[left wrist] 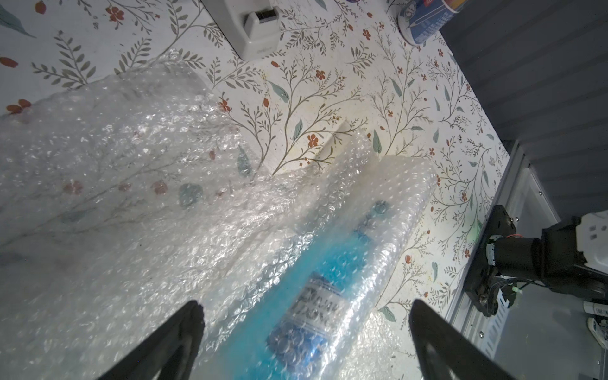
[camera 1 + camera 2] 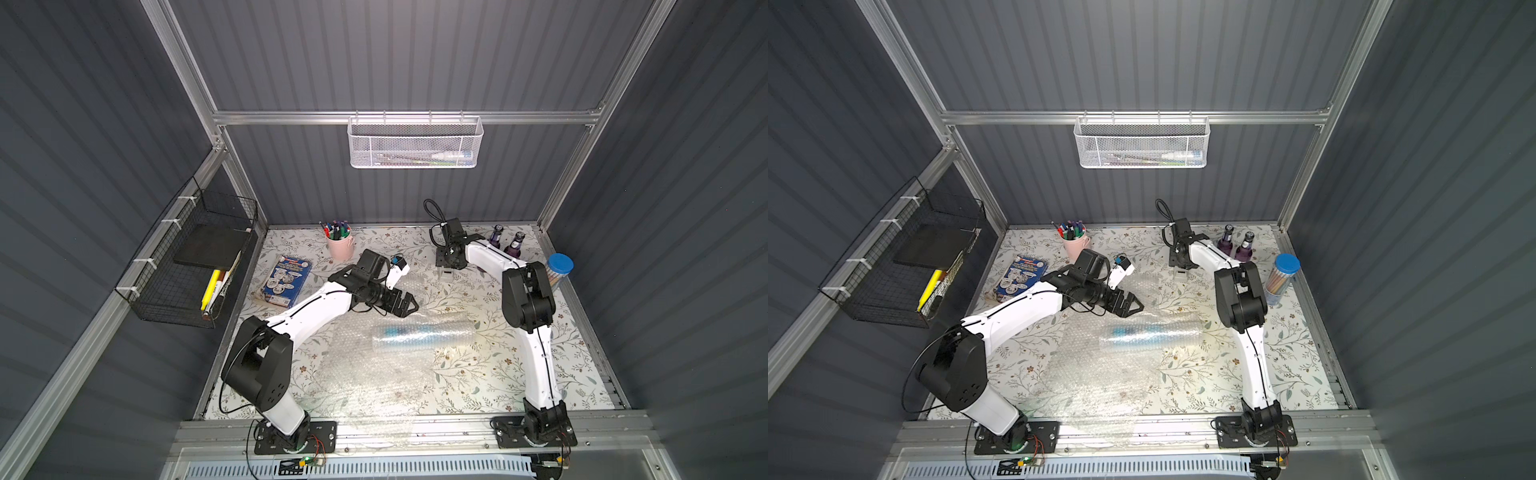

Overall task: Wrap wine bottles in bubble wrap
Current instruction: Move the Tape Cutter to the center of the board, then tear off the tape using the Tape Cutter.

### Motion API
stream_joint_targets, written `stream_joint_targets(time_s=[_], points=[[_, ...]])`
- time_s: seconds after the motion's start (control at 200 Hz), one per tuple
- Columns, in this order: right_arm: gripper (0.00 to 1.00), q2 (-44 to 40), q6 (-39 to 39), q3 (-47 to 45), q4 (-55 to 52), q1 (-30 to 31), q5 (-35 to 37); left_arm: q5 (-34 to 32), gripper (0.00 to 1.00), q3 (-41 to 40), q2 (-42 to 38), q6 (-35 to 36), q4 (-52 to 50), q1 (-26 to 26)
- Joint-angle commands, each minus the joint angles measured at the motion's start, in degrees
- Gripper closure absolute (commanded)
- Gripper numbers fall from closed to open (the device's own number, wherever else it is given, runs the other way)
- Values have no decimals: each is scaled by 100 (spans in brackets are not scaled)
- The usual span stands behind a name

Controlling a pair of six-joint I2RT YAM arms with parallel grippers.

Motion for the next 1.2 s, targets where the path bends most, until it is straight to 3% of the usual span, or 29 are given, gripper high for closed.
stream_joint_targets(time_s=[0.0, 0.25, 0.505, 0.665, 0.78, 0.961, 1.196], points=[[54, -329, 274, -528, -324, 220, -24, 83, 1, 155, 93, 123, -85, 20], [49, -657, 486, -1020, -260, 425, -166, 83, 1, 140, 233, -432, 355, 21], [29, -1233, 450, -1036, -257, 438, -362, 360, 2, 203, 551, -1234, 1111, 20], [25, -1907, 227, -1212, -359, 287, -471, 459, 6, 551, 988, -1511, 1362, 21], [26, -2505, 62, -1818, -155, 126, -784, 563, 8, 787, 1295, -1652, 1563, 20], [39, -3074, -16, -2850, 468, -293, -1475, 916, 17, 1346, 2025, -2110, 1950, 19], [53, -2901, 104, -3337, 1157, -651, -2203, 1240, 29, 2043, 2974, -2762, 2285, 21]])
